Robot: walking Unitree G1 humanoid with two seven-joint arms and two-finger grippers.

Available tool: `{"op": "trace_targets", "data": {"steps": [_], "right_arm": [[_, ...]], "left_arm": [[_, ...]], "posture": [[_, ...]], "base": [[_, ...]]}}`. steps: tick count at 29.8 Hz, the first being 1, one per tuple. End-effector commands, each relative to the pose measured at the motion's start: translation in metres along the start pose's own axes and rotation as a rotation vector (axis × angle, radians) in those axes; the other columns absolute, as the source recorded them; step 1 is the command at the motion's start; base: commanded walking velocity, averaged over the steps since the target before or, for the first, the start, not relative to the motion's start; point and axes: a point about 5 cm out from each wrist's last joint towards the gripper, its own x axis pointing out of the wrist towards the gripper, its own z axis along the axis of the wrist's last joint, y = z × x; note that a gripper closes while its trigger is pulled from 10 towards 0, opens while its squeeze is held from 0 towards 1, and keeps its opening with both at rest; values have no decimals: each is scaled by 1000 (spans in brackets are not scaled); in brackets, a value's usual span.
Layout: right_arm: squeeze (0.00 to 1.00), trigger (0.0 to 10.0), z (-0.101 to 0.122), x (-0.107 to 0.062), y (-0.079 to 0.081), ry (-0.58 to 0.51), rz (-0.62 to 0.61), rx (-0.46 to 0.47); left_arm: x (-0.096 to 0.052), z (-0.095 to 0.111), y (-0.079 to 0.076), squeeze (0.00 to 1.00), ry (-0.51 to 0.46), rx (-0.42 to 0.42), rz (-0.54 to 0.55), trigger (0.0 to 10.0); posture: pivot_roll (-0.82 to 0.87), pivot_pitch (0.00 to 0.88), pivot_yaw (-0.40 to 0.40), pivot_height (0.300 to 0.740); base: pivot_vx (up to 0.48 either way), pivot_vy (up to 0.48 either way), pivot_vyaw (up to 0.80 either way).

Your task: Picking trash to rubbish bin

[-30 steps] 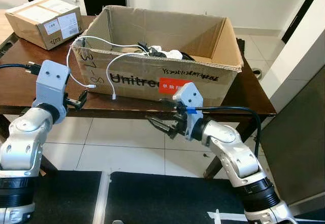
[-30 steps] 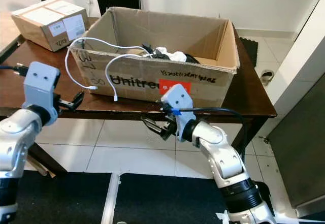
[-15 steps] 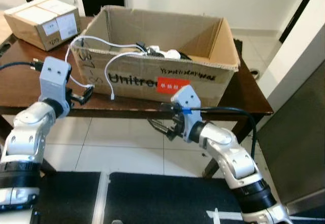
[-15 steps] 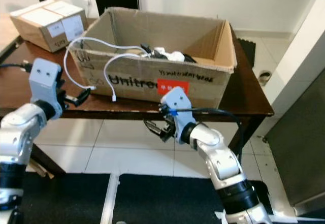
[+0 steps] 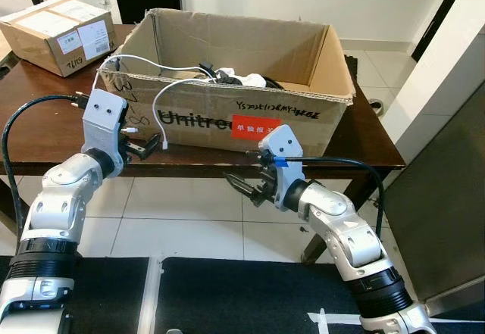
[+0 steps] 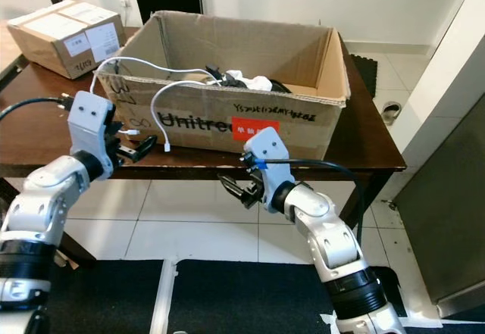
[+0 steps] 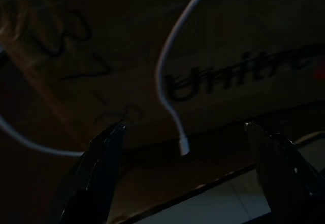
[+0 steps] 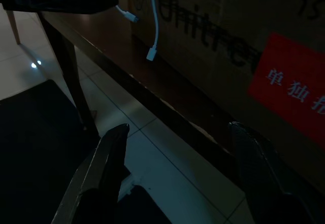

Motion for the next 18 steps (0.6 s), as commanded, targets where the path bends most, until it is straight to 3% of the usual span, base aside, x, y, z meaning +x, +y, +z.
{"op": "trace_targets", "data": {"steps": [1, 18], "right_arm": [[0, 10000, -5, -2, 2, 19, 15, 10], [0, 10000, -6, -5, 12, 34, 114, -9]], "left_arm": [[-1, -5, -5, 0, -1, -16, -25, 10000], [-3, -2, -6, 0, -4, -26, -30, 10000]], "posture": [[19, 131, 6, 740], [20, 131, 6, 740]], "base": [[262, 0, 0], [282, 0, 0]]}}
